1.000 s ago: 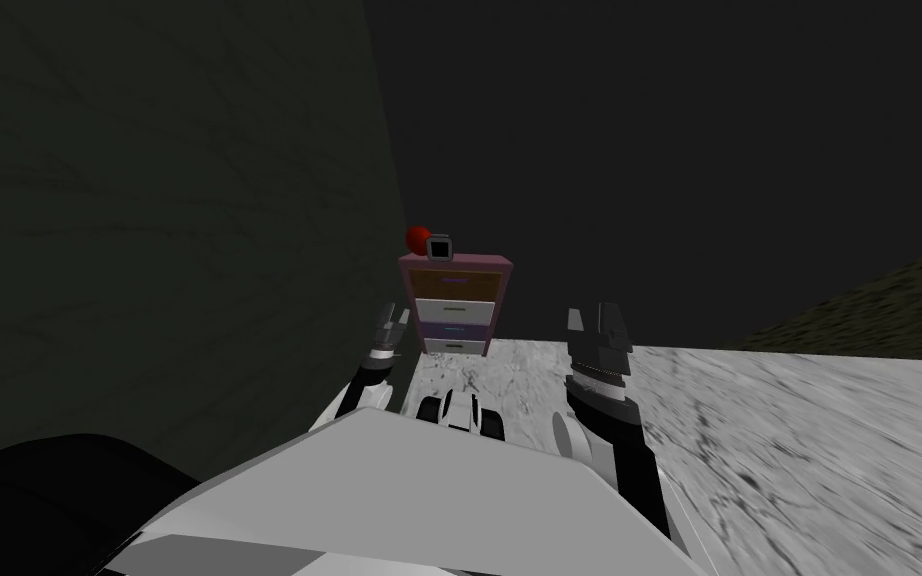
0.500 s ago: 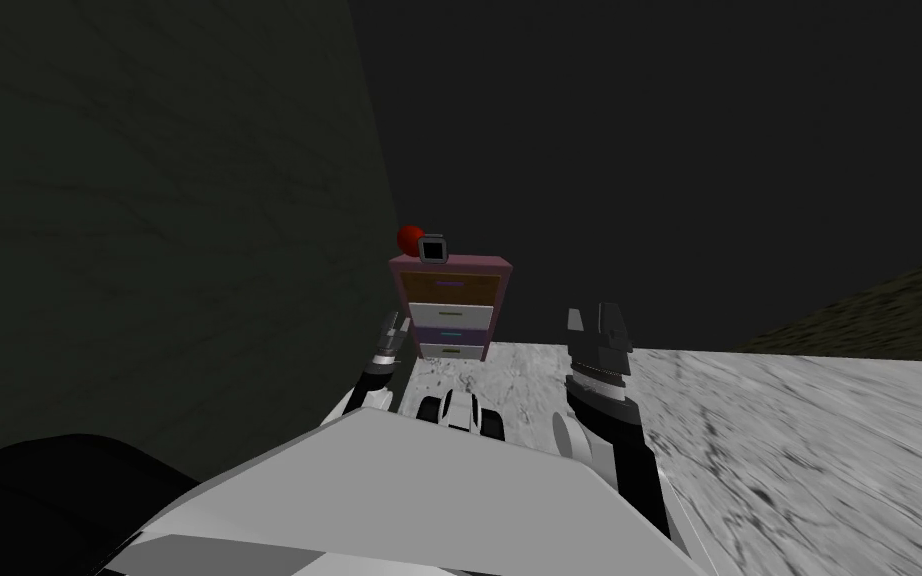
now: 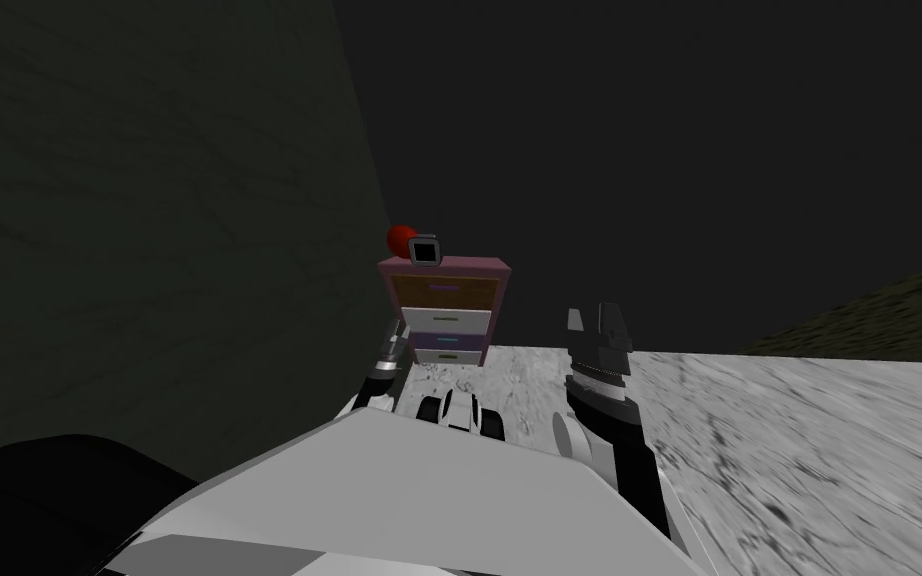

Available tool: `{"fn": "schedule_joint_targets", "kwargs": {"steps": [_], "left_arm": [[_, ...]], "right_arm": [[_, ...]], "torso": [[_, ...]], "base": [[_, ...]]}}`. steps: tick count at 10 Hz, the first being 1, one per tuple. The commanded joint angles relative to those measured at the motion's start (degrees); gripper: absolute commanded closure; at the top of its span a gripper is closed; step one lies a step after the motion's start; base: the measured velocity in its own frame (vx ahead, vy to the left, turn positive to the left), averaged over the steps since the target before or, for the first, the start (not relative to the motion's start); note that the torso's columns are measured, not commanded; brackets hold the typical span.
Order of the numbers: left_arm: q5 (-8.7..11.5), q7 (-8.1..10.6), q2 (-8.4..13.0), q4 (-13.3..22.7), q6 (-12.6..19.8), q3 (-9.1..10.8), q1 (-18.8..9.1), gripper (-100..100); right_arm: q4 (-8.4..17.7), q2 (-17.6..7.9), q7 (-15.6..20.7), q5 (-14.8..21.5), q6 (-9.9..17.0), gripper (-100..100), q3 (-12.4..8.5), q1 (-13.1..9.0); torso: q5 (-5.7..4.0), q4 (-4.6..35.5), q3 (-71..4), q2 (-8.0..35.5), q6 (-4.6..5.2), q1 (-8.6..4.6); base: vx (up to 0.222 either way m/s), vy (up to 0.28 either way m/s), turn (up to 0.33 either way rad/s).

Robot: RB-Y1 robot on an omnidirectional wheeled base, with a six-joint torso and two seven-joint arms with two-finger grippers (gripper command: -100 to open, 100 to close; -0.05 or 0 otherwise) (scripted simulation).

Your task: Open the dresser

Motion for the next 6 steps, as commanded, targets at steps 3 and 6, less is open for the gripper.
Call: {"fn": "schedule_joint_targets", "kwargs": {"steps": [3,6], "left_arm": [[0.3,0.84,-0.8,7.7,-1.8,0.33,-1.0,-100],[0.6,1.46,-1.0,14.1,-3.3,0.57,-1.8,-100]], "right_arm": [[0.0,0.0,0.0,0.0,0.0,0,0.0,0.0],[0.0,0.0,0.0,0.0,0.0,0,0.0,0.0]], "torso": [[0.00,0.0,0.1,0.1,0.00,-0.03],[0.00,0.0,0.0,0.0,0.00,0.01]], "base": [[0.115,-0.032,-0.012],[0.138,-0.040,-0.015]]}}
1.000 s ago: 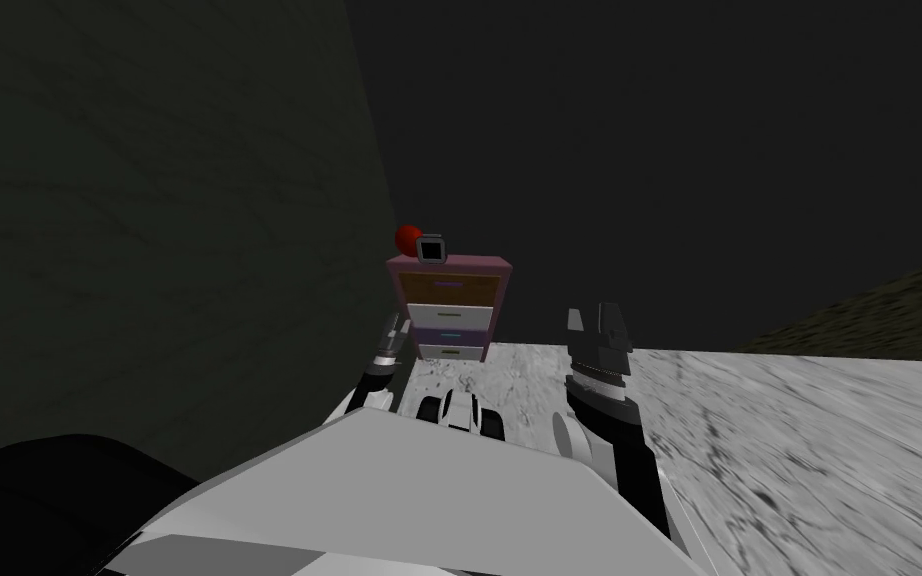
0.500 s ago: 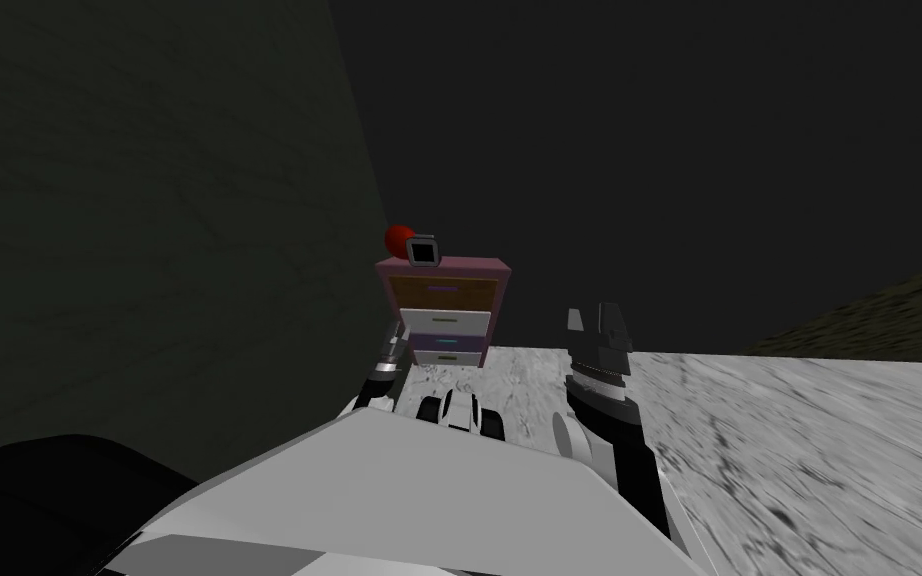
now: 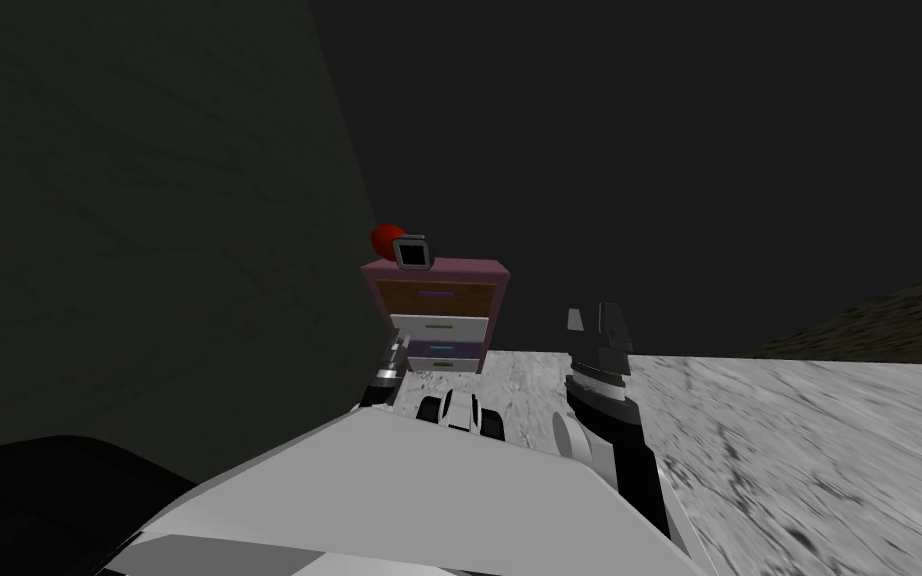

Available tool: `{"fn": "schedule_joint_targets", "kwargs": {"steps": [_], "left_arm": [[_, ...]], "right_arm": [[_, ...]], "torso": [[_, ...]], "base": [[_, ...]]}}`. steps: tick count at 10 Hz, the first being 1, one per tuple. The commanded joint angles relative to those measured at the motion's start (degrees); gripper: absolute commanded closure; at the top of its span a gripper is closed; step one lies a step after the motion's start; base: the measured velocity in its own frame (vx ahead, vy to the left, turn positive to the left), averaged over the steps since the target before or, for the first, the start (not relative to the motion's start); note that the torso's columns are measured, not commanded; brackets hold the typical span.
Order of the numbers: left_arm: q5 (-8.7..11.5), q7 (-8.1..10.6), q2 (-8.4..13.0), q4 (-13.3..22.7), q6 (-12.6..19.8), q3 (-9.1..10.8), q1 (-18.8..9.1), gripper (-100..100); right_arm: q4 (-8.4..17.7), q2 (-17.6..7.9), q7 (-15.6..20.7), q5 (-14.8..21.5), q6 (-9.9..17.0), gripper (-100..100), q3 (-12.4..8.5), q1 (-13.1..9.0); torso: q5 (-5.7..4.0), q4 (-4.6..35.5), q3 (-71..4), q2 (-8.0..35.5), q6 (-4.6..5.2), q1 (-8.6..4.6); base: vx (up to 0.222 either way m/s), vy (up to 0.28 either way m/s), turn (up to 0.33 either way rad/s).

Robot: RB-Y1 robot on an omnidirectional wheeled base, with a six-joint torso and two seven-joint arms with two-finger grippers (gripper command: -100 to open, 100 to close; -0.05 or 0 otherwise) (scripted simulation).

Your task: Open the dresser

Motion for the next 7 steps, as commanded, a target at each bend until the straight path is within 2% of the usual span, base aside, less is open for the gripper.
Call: {"fn": "schedule_joint_targets", "kwargs": {"steps": [1,4,6,7], "left_arm": [[0.1,0.38,-0.3,4.2,-1.0,0.07,-0.3,-100],[0.2,0.60,-0.4,7.0,-1.5,0.15,-0.6,-100],[0.4,1.03,-0.8,10.7,-2.6,0.32,-1.1,-100],[0.4,1.03,-0.8,11.3,-2.6,0.32,-1.1,-100]], "right_arm": [[0.0,0.0,0.0,0.0,0.0,0,0.0,0.0],[0.0,0.0,0.0,0.0,0.0,0,0.0,0.0],[0.0,0.0,0.0,0.0,0.0,0,0.0,0.0],[0.0,0.0,0.0,0.0,0.0,0,0.0,0.0]], "torso": [[0.00,0.0,0.0,0.0,0.00,-0.02],[0.01,0.0,0.1,0.1,0.00,0.02],[-0.01,0.0,0.1,0.1,0.00,-0.04],[-0.02,0.0,0.0,-0.1,0.00,-0.10]], "base": [[0.155,-0.030,-0.016],[0.092,-0.016,-0.006],[0.092,-0.033,-0.014],[0.087,-0.027,-0.002]]}}
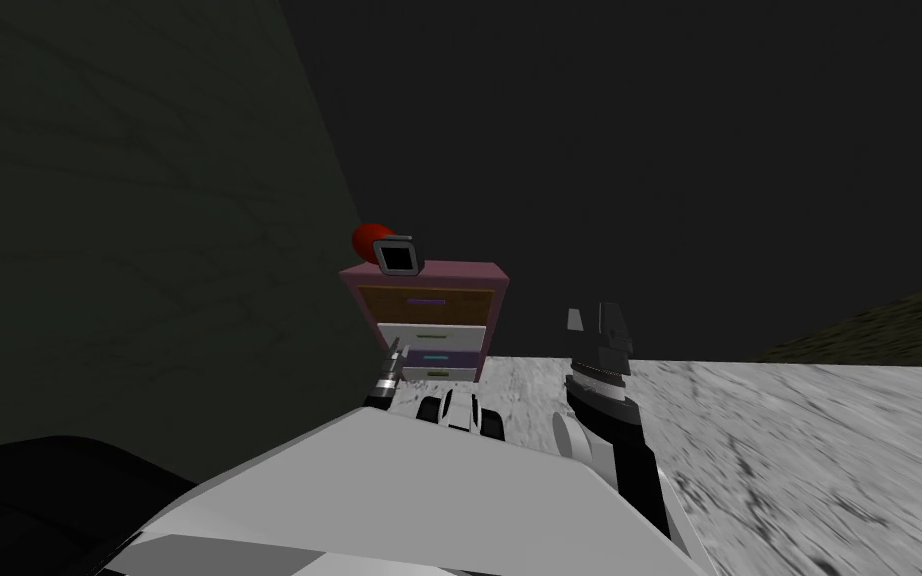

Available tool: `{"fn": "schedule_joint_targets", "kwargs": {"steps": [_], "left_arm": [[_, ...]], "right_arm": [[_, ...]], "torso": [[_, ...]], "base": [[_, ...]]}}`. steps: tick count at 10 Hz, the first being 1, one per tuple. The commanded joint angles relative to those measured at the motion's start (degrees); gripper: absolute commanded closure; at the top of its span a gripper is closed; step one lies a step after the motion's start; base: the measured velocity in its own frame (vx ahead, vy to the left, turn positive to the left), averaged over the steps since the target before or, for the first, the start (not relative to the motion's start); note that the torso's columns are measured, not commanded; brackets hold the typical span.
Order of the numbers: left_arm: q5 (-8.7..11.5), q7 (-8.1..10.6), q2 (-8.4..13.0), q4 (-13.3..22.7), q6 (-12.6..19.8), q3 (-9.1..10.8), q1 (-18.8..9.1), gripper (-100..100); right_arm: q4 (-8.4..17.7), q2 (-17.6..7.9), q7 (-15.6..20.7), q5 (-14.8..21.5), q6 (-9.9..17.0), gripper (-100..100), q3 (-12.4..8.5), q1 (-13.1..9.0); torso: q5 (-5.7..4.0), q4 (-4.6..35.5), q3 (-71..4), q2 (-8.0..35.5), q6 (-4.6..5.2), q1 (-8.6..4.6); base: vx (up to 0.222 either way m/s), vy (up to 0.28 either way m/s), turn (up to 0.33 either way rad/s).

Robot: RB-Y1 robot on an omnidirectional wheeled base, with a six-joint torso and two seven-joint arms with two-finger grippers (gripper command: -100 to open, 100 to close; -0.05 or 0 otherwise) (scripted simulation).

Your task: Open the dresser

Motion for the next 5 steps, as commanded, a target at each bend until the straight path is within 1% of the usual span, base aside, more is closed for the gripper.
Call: {"fn": "schedule_joint_targets", "kwargs": {"steps": [1,2,3,4,5], "left_arm": [[0.2,0.46,-0.4,4.0,-1.0,0.24,-0.9,-100],[0.2,0.46,-0.4,4.3,-1.0,0.24,-0.9,-100],[0.3,0.65,-0.8,6.2,-1.5,0.32,-1.2,-100],[0.3,0.65,-0.8,6.2,-1.5,0.32,-1.2,-100],[0.3,0.83,-1.4,8.0,-1.9,0.38,-1.4,-100]], "right_arm": [[0.0,0.0,0.0,0.0,0.0,0,0.0,0.0],[0.0,0.0,0.0,0.0,0.0,0,0.0,0.0],[0.0,0.0,0.0,0.0,0.0,0,0.0,0.0],[0.0,0.0,0.0,0.0,0.0,0,0.0,0.0],[0.0,0.0,0.0,0.0,0.0,0,0.0,0.0]], "torso": [[0.02,0.0,0.0,0.1,-0.01,0.09],[0.04,0.0,0.1,0.1,0.00,0.15],[0.04,0.0,0.1,0.2,0.00,0.12],[0.02,0.0,0.1,0.2,0.00,0.08],[0.02,0.0,0.1,0.2,0.00,0.08]], "base": [[0.086,-0.012,-0.009],[0.070,-0.014,-0.005],[0.070,-0.019,-0.010],[0.059,-0.018,-0.004],[0.070,-0.014,-0.008]]}}
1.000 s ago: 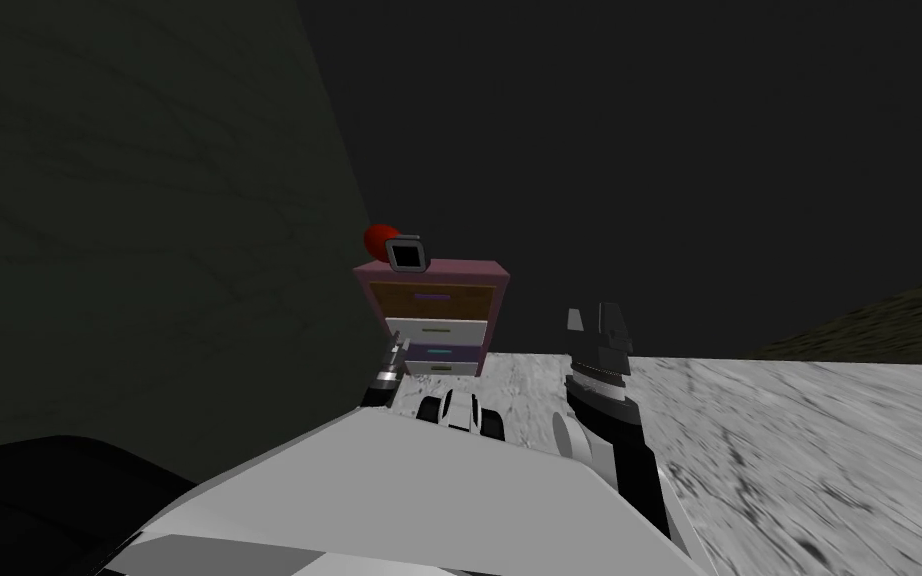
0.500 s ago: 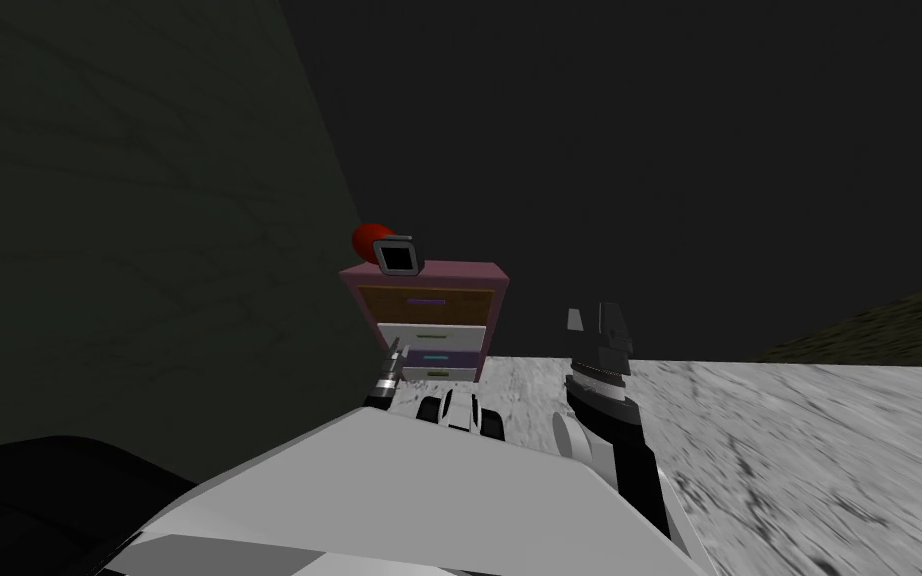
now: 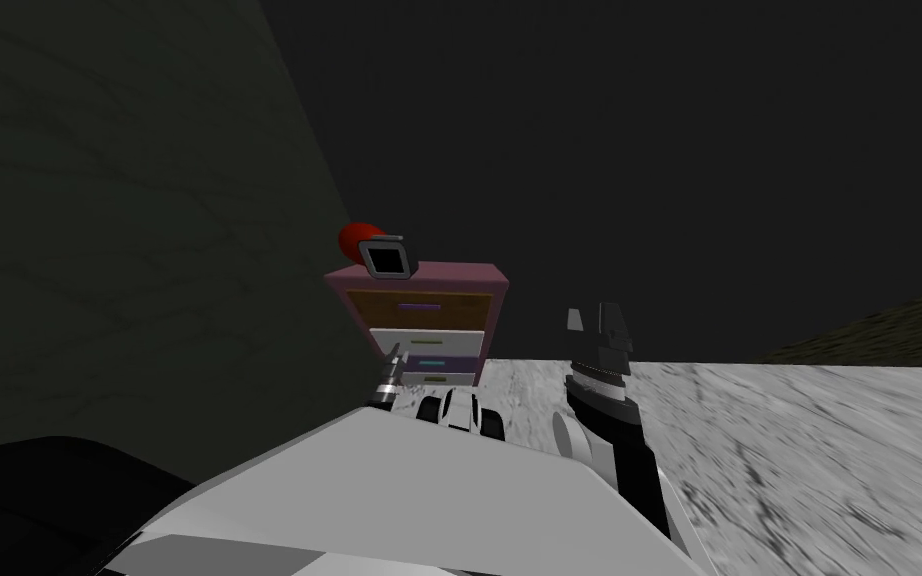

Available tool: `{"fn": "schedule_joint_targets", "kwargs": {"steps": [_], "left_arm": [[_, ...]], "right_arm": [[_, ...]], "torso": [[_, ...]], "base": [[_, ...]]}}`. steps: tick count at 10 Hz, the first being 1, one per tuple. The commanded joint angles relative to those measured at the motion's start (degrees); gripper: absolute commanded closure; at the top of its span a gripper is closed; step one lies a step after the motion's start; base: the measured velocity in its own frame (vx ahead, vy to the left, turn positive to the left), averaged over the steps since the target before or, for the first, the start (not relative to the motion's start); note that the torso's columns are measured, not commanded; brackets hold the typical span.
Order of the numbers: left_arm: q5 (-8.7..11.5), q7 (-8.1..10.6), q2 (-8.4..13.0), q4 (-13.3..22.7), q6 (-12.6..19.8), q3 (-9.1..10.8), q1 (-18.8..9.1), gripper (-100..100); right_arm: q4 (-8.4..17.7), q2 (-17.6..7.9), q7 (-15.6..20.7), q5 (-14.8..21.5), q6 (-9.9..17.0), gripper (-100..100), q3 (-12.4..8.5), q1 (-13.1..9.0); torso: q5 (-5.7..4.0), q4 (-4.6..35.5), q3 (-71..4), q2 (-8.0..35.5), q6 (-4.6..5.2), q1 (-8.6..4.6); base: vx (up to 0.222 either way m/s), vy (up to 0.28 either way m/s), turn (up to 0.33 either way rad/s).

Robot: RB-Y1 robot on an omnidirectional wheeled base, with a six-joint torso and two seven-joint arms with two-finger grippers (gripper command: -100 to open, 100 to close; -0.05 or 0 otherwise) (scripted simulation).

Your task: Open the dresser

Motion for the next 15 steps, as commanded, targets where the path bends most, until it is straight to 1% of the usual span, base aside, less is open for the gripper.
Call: {"fn": "schedule_joint_targets", "kwargs": {"steps": [1,3,4,5,6,7,8,9,10,11,12,13,14,15], "left_arm": [[0.2,0.42,-1.3,4.1,-1.2,0.18,-0.7,-100],[0.3,0.67,-3.0,6.6,-1.8,0.28,-1.0,-100],[0.3,0.82,-4.9,8.1,-2.2,0.33,-1.2,-100],[0.3,0.66,-4.0,7.0,-1.9,0.25,-1.0,-100],[0.0,0.81,-4.0,9.9,-1.8,0.97,-3.8,-100],[0.0,0.81,-4.0,10.0,-1.8,0.97,-4.2,-100],[-0.2,0.92,-3.9,12.5,-1.7,1.69,-6.5,-100],[-0.2,0.92,-3.9,13.0,-1.7,1.69,-7.4,-100],[-0.4,1.04,-3.8,15.5,-1.6,2.41,-9.5,-100],[-0.4,1.04,-3.8,16.0,-1.6,2.41,-10.6,-100],[-0.7,1.15,-3.6,18.9,-1.5,3.14,-13.0,-100],[-0.7,1.15,-3.6,19.0,-1.5,3.14,-13.9,-100],[-0.9,1.26,-3.5,21.4,-1.4,3.86,-16.0,-100],[-0.9,1.26,-3.5,22.0,-1.4,3.86,-17.1,-100]], "right_arm": [[0.0,0.0,0.0,0.0,0.0,0,0.0,0.0],[0.0,0.0,0.0,0.0,0.0,0,0.0,0.0],[0.0,0.0,0.0,0.0,0.0,0,0.0,0.0],[0.0,0.0,0.0,0.0,0.0,0,0.0,0.0],[0.0,0.0,0.0,0.0,0.0,0,0.0,0.0],[0.0,0.0,0.0,0.0,0.0,0,0.0,0.0],[0.0,0.0,0.0,0.0,0.0,0,0.0,0.0],[0.0,0.0,0.0,0.0,0.0,0,0.0,0.0],[0.0,0.0,0.0,0.0,0.0,0,0.0,0.0],[0.0,0.0,0.0,0.0,0.0,0,0.0,0.0],[0.0,0.0,0.0,0.0,0.0,0,0.0,0.0],[0.0,0.0,0.0,0.0,0.0,0,0.0,0.0],[0.0,0.0,0.0,0.0,0.0,0,0.0,0.0],[0.0,0.0,0.0,0.0,0.0,0,0.0,0.0]], "torso": [[0.01,0.0,0.0,-0.1,0.00,0.01],[0.00,0.0,-0.1,-0.2,0.00,-0.02],[0.01,0.0,-0.1,-0.1,0.00,0.02],[0.00,0.0,0.0,0.0,0.00,-0.03],[0.00,0.0,0.1,0.1,0.00,0.04],[0.02,0.1,0.1,0.2,0.00,0.07],[0.02,0.1,0.1,0.2,0.01,0.04],[0.02,0.0,0.1,0.1,0.00,0.05],[0.01,0.0,0.0,0.0,0.00,0.02],[0.00,0.0,-0.1,-0.1,0.00,-0.01],[0.00,0.0,-0.1,-0.1,0.00,-0.01],[0.00,0.0,-0.1,-0.1,-0.01,-0.01],[0.00,0.0,-0.1,-0.1,0.00,-0.01],[0.01,0.0,0.0,0.0,-0.01,0.02]], "base": [[0.103,-0.024,-0.013],[0.108,-0.023,-0.010],[0.088,-0.031,-0.009],[0.039,-0.019,0.000],[-0.024,-0.011,0.052],[-0.043,-0.010,0.022],[-0.065,0.001,0.040],[-0.064,0.002,0.021],[-0.068,-0.004,0.044],[-0.050,-0.003,0.025],[-0.054,-0.005,0.040],[-0.048,-0.007,0.021],[-0.056,-0.004,0.053],[-0.049,-0.005,0.020]]}}
